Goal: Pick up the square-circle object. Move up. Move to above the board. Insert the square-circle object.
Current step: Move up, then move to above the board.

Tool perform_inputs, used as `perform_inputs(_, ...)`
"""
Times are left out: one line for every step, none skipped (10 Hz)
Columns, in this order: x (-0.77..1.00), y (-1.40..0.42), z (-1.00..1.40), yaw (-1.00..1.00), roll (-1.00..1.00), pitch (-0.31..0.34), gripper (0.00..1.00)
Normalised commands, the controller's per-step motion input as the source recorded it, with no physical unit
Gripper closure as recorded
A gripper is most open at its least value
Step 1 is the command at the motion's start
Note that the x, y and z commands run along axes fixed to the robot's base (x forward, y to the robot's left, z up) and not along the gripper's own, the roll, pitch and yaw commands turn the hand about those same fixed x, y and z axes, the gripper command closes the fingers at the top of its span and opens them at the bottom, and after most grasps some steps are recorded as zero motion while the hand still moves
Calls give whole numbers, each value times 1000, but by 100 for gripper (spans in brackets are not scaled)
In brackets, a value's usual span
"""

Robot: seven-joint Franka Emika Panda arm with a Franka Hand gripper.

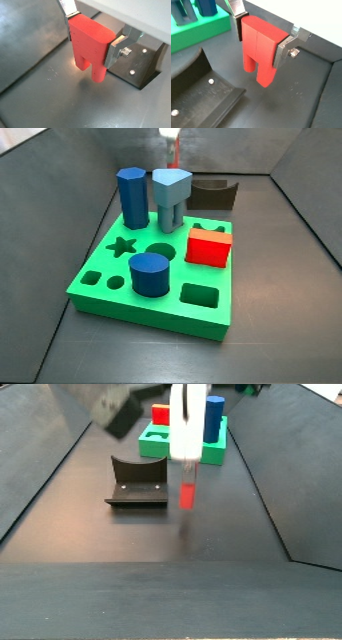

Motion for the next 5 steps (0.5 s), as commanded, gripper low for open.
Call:
perform_inputs(-22,-14,196,33,-55,38,100)
perform_inputs(77,-5,1000,-13,124,-7,100)
perform_inputs(80,-3,1000,-24,123,1,100)
perform_inputs(67,-5,1000,-20,109,55,100)
perform_inputs(67,-5,1000,-16,102,70,100)
